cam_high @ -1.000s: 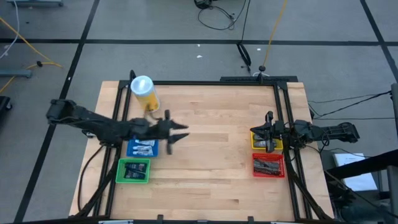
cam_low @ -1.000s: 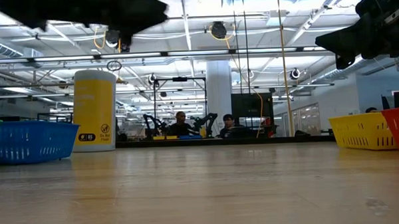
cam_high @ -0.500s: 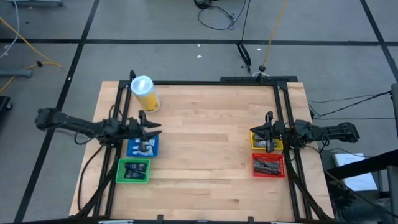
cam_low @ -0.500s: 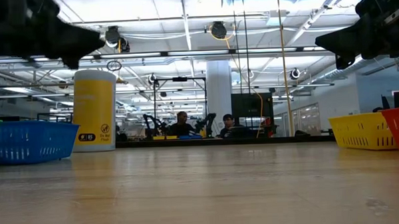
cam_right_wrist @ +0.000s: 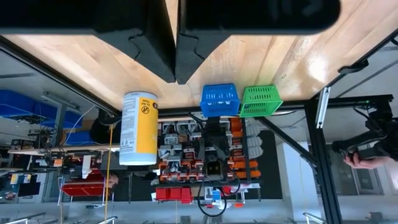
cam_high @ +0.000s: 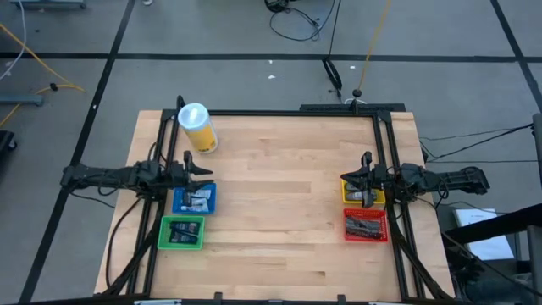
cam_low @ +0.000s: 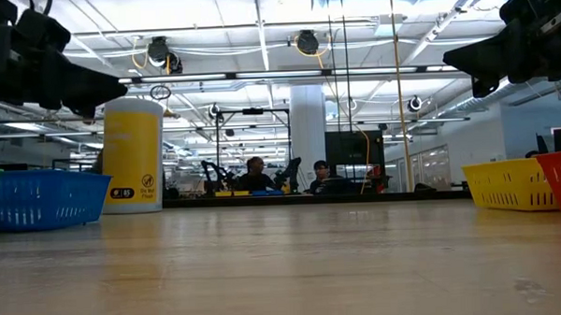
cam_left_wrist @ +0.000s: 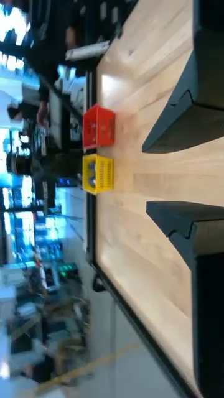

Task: Pick & Place Travel size toiletries
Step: Return to Home Position

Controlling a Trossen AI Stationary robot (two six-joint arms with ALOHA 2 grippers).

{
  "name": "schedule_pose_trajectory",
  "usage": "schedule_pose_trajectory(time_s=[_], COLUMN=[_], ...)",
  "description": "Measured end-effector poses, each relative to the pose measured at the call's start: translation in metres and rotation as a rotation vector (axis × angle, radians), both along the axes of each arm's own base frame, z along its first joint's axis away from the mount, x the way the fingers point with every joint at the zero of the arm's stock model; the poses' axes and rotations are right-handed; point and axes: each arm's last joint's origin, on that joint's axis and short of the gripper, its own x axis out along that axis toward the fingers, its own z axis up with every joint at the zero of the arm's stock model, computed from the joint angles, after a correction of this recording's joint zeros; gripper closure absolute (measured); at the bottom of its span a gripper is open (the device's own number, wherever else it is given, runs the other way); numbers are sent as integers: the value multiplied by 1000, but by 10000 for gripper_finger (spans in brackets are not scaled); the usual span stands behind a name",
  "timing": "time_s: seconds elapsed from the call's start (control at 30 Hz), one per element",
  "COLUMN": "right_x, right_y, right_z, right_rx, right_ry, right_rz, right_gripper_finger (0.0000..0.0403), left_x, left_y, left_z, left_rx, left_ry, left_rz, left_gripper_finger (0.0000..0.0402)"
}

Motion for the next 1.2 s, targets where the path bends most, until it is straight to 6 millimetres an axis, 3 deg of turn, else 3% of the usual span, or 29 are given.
schedule_pose_trajectory(time_s=[0.37, 1.2], right_x=[0, 0], right_y=[0, 0], right_z=[0, 0], right_rx=[0, 0], right_ry=[0, 0], right_rz=[0, 0], right_gripper_finger=[399, 399], left_x=[-5, -2], left_y=[1, 3], left_z=[5, 6], left_rx=[107, 75], left_ry=[-59, -77], left_rz=[-31, -13], left_gripper_finger=[270, 270])
